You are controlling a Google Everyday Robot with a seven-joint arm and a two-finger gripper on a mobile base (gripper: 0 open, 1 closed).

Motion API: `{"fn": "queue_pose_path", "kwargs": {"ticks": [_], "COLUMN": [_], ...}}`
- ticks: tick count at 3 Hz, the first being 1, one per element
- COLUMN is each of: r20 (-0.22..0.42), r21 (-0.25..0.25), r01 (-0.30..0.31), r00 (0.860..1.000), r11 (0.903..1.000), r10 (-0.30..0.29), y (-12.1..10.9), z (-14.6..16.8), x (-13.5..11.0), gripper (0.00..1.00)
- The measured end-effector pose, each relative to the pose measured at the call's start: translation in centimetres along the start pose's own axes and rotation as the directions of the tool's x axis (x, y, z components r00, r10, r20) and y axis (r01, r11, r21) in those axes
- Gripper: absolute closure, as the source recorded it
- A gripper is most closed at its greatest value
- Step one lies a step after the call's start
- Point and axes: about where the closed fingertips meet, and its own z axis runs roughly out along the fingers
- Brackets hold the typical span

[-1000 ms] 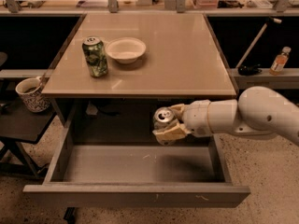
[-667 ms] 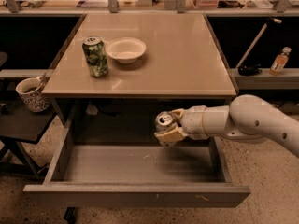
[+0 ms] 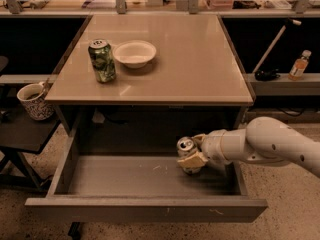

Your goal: Place 7up can into top drawer

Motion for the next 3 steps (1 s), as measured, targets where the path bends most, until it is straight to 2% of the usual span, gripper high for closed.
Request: {"fn": "queue_pose_path", "kwargs": {"ticks": [1, 3], "r20": [-0.014, -0.014], "r21": [-0.001, -0.001], "r01": [-0.009, -0.009], "r00": [1.000, 1.000], "r11": [1.0000, 1.0000], "r10": [0.009, 0.009], "y": [0.18, 0.18], "z": [-0.33, -0.32], "x": [0.31, 0.31], "gripper": [0.85, 0.38]}}
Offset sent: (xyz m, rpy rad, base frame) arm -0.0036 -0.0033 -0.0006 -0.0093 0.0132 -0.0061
